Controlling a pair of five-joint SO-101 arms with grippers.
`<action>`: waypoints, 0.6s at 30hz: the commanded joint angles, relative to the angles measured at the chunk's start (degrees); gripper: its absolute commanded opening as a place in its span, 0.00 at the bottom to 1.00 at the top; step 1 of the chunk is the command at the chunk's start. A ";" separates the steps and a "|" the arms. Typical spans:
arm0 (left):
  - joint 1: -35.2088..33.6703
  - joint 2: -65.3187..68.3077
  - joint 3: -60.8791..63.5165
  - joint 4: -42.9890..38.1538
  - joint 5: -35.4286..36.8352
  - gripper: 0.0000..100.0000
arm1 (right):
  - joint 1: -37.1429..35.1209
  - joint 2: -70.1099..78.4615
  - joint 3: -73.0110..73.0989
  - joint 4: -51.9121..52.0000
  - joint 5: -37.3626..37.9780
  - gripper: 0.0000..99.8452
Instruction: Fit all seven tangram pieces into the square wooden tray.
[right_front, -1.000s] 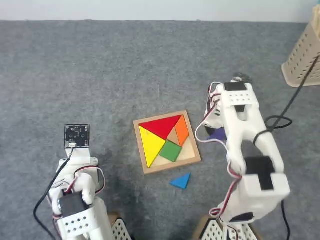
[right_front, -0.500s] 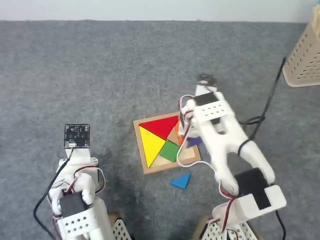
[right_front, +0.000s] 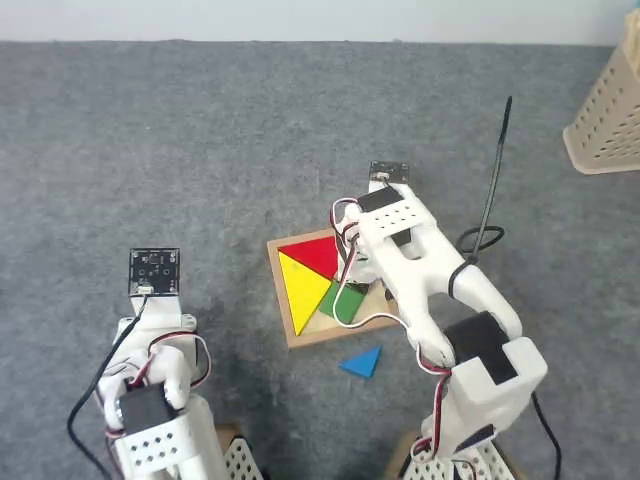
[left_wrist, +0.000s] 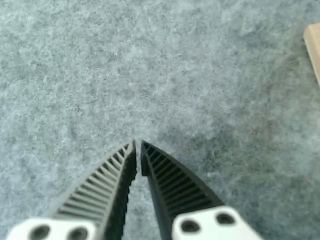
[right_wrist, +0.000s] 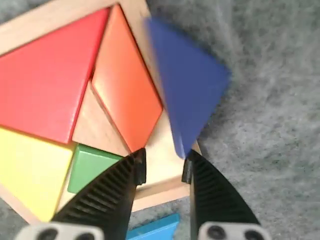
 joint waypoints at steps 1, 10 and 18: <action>-0.26 -0.79 -0.40 0.44 -0.26 0.01 | -0.48 -2.86 -2.81 2.07 -0.62 0.11; -0.26 -0.79 -0.40 0.44 -0.26 0.01 | 0.22 -9.19 -2.81 6.20 4.66 0.11; -0.26 -0.79 -0.40 0.44 -0.26 0.01 | 9.27 -11.74 -3.16 -5.67 11.52 0.11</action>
